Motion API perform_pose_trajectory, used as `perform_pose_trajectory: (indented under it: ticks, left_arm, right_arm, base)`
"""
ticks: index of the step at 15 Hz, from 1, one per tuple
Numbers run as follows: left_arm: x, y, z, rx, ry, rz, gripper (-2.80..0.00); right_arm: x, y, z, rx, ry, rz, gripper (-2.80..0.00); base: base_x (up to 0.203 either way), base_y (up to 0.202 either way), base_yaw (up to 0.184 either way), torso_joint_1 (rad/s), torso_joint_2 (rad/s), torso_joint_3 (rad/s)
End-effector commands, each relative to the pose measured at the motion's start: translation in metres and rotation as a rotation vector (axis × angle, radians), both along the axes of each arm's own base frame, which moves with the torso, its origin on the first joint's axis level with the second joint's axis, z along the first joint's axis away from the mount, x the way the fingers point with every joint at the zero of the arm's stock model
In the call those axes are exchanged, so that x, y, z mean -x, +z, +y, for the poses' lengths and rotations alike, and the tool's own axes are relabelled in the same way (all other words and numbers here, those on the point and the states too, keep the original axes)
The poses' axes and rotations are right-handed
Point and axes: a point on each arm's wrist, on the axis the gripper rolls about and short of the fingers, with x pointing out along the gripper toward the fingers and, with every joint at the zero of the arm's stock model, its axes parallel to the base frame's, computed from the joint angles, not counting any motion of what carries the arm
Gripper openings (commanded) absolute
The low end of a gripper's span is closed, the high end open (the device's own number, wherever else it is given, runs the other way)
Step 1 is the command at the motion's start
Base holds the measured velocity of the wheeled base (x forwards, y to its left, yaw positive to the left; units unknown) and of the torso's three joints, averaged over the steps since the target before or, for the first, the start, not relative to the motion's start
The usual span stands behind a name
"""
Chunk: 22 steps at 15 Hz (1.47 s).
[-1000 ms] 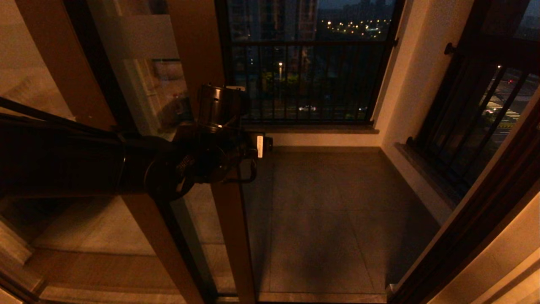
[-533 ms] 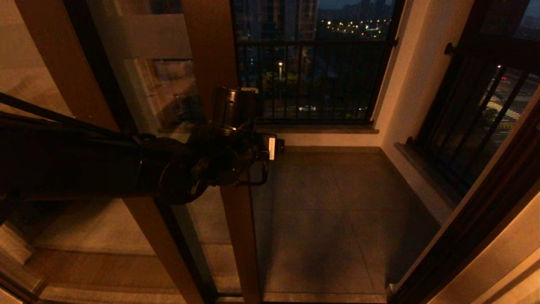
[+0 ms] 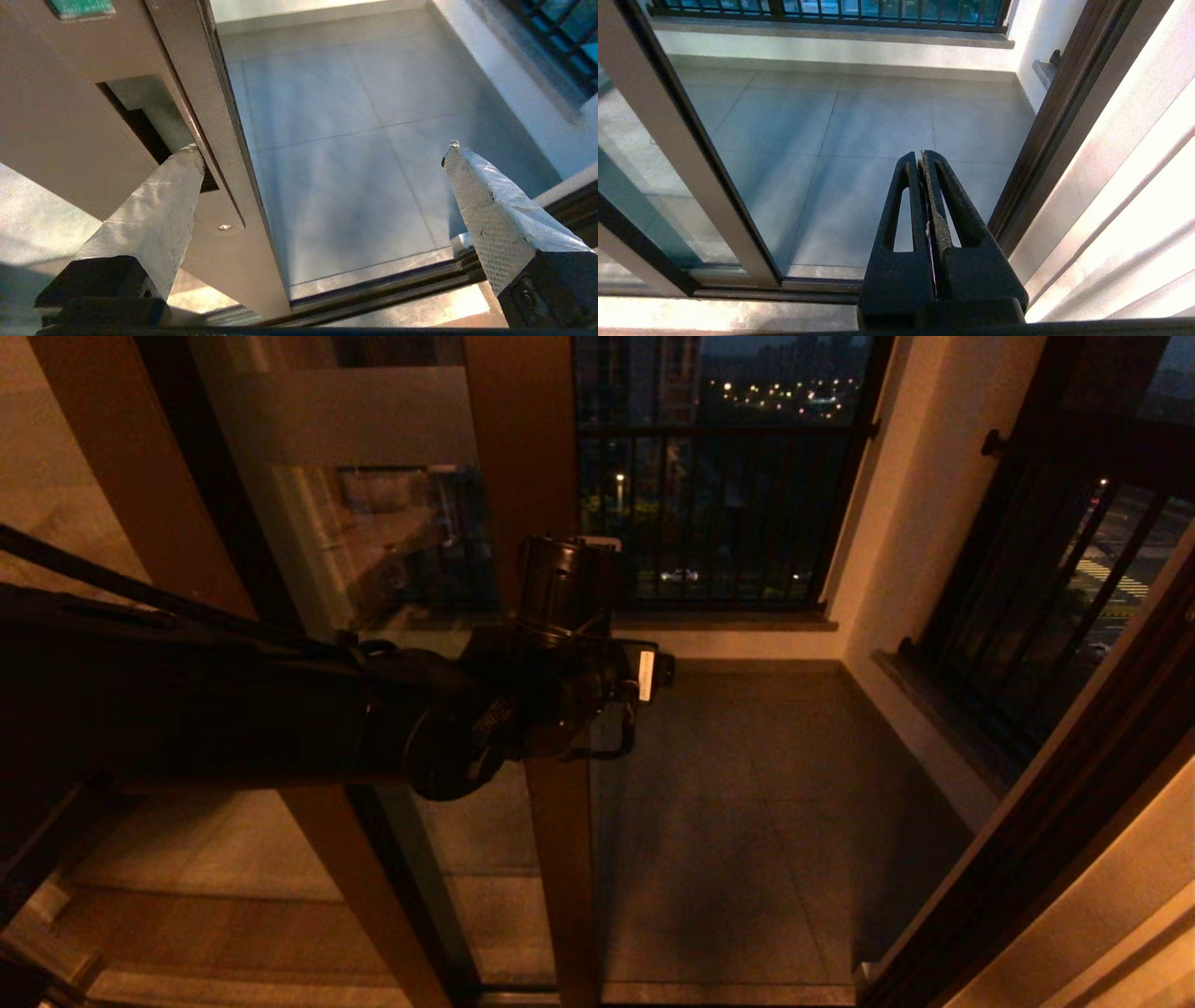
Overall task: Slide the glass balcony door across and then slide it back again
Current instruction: Close the slid door
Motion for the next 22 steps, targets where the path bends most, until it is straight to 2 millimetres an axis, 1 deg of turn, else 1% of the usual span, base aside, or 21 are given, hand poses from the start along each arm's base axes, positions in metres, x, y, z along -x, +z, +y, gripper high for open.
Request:
perform_pose_trajectory:
  ticks: [1, 3, 9, 17, 20, 22]
  left_arm:
    - [0.0, -0.002, -0.008, -0.016, -0.009, -0.01, 0.0]
    - [0.001, -0.002, -0.013, -0.035, -0.025, -0.022, 0.0]
    - [-0.007, -0.005, -0.026, -0.022, -0.031, -0.034, 0.0]
    - [0.0, -0.004, -0.037, -0.008, -0.072, -0.037, 0.0]
    - [-0.005, -0.011, -0.044, -0.009, -0.073, -0.032, 0.0]
    - [-0.007, -0.008, -0.048, 0.007, -0.076, -0.043, 0.0]
  right_arm:
    - [0.0, -0.001, 0.0, 0.001, 0.001, 0.003, -2.8]
    - [0.0, -0.001, 0.0, 0.001, 0.001, 0.003, -2.8]
    - [0.0, -0.001, 0.0, 0.001, 0.001, 0.003, -2.8]
    - [0.0, -0.001, 0.0, 0.001, 0.001, 0.003, -2.8]
    - [0.0, -0.001, 0.0, 0.001, 0.001, 0.003, -2.8]
    - [0.0, -0.001, 0.0, 0.001, 0.001, 0.003, -2.8]
  base:
    - [0.0, 0.0, 0.0, 0.0, 0.0, 0.0]
    - [0.0, 0.0, 0.0, 0.0, 0.0, 0.0]
    - [0.0, 0.0, 0.0, 0.0, 0.0, 0.0]
    - [0.0, 0.0, 0.0, 0.0, 0.0, 0.0]
    - [0.0, 0.0, 0.0, 0.0, 0.0, 0.0]
    - [0.0, 0.0, 0.0, 0.0, 0.0, 0.0]
